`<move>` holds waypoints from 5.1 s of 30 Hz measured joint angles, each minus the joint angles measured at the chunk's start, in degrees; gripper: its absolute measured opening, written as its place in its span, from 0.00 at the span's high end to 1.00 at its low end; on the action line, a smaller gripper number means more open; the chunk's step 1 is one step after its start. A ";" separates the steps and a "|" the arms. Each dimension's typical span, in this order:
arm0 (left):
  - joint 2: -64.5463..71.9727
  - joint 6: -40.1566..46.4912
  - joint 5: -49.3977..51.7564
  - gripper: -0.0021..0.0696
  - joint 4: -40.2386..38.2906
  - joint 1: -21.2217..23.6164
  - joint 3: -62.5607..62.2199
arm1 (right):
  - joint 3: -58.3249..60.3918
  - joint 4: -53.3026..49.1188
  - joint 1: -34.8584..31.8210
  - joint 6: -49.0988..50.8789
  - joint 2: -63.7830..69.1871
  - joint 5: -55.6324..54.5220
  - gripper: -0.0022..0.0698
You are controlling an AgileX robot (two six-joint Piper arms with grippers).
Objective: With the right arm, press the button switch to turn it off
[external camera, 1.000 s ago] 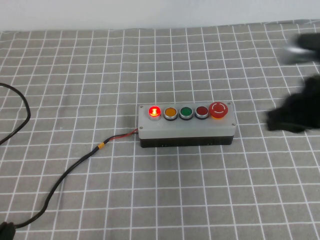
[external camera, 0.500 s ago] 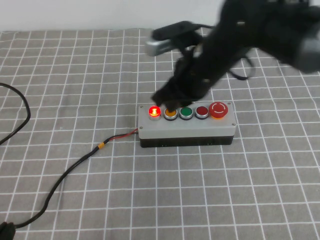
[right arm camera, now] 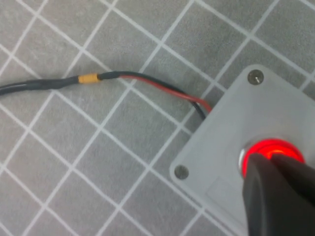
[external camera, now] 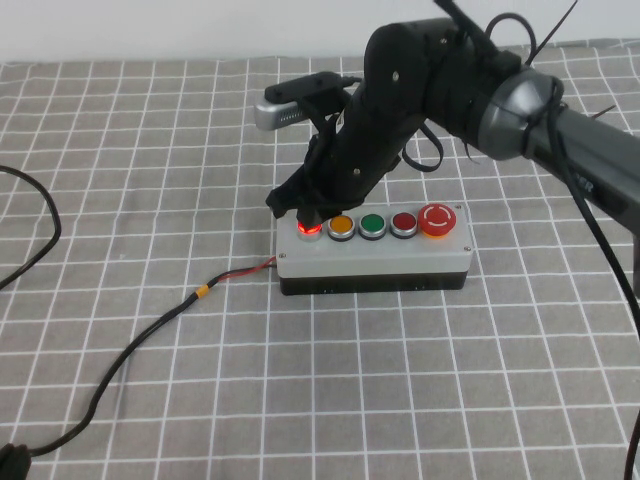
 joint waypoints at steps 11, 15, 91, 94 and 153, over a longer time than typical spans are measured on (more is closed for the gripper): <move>0.00 0.00 0.00 0.98 0.00 0.00 0.00 | -0.78 0.00 0.00 0.13 0.86 -2.36 0.99; 0.00 0.00 0.00 0.98 0.00 0.00 0.00 | -0.90 -0.22 0.00 0.13 1.09 -2.13 0.99; 0.00 0.00 0.00 0.98 0.00 0.00 0.00 | 94.22 -11.07 -15.81 0.12 -89.44 -41.01 0.99; 0.00 0.00 0.00 0.98 0.00 0.00 0.00 | 104.61 -10.97 -20.73 0.12 -96.69 -51.80 0.99; 0.00 0.00 0.00 0.98 0.00 0.00 0.00 | 121.85 2.65 -26.51 -12.87 -127.54 -42.88 0.99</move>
